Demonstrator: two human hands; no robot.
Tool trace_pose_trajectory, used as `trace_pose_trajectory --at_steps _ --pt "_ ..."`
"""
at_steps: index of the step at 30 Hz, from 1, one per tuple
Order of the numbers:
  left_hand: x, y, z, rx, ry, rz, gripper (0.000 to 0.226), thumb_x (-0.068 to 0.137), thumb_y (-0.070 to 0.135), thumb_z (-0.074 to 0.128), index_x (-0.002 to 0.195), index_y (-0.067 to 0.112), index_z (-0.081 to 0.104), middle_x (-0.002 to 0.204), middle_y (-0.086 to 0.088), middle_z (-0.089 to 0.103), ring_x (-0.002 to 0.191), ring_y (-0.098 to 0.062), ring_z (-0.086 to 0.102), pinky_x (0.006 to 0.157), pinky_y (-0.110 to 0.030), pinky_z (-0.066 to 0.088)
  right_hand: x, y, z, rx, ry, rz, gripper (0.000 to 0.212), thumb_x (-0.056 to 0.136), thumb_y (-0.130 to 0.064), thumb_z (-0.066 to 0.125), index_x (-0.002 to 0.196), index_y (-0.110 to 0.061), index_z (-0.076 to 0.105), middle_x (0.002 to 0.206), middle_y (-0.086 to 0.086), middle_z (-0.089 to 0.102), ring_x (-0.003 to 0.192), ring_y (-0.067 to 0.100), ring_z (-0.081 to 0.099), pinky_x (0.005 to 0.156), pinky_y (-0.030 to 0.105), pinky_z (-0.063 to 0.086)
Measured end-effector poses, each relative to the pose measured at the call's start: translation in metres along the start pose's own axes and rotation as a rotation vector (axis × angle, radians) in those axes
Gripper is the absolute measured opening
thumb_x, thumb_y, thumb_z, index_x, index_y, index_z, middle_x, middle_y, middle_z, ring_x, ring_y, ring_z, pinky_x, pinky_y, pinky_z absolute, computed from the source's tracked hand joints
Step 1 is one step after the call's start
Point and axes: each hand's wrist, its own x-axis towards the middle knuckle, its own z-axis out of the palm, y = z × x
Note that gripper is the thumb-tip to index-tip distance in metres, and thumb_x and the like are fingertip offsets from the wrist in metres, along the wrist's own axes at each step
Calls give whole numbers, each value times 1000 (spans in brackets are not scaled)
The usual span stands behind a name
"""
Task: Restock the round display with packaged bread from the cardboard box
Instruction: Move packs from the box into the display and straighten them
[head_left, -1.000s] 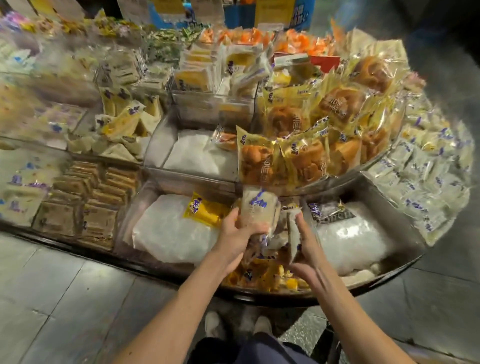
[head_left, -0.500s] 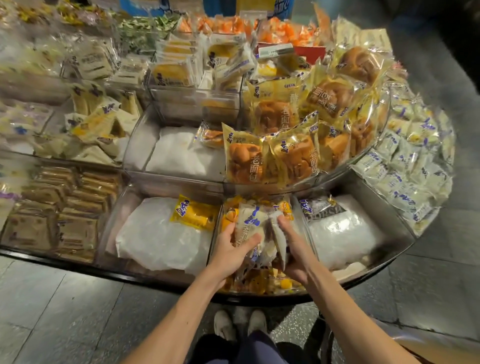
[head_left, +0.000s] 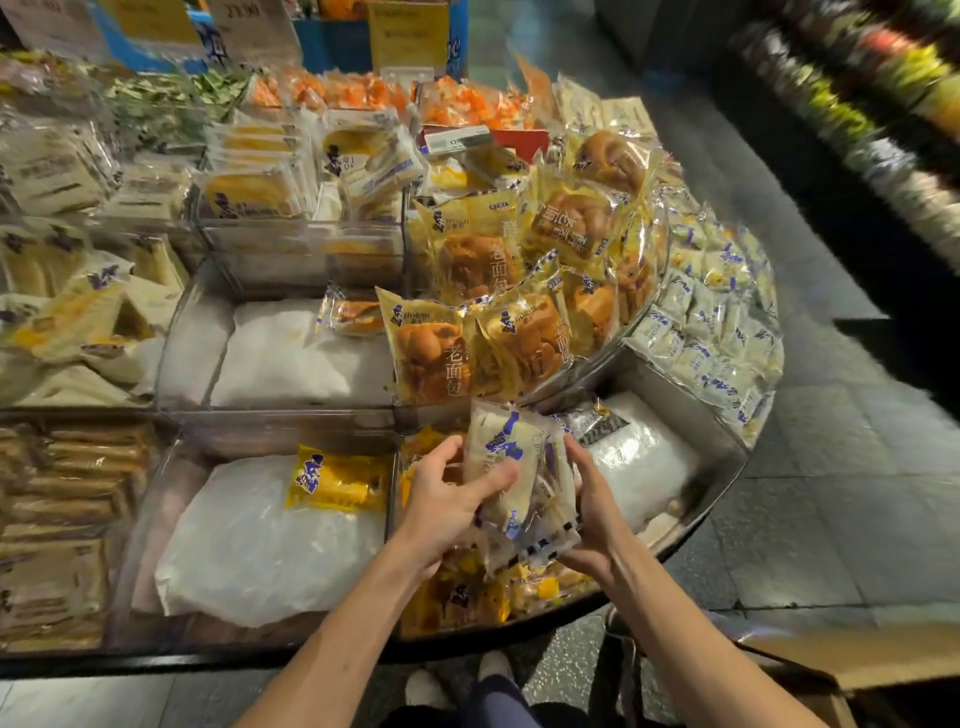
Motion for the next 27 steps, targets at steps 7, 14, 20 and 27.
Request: trace_pose_trajectory --at_steps 7,14,20,27 --pt "-3 2 9 -9 17 -30 47 67 24 88 107 13 67 95 -6 77 89 -24 74 68 -36 61 -2 -6 -17 5 -15 5 63 91 -61 47 111 -8 76 119 21 70 98 36 71 87 48 58" --pt "0 2 14 18 158 -14 60 62 36 92 112 15 65 103 -3 76 96 -22 73 83 -45 60 8 -31 -32 -460 -57 65 46 90 -44 60 123 -13 66 110 14 74 100 31 71 83 38 60" --pt "-2 6 24 10 242 -10 57 64 35 93 111 23 62 105 2 76 100 -17 72 89 -44 58 27 -54 -54 -659 -115 181 60 56 -58 90 98 -15 81 116 18 67 103 33 53 87 35 43" --pt "-8 12 45 -120 258 6 50 73 6 84 115 10 59 99 -3 77 92 -18 74 71 -32 60 17 -58 -54 -526 -206 217 34 75 -38 69 87 -8 79 82 11 72 66 20 65 62 29 54"
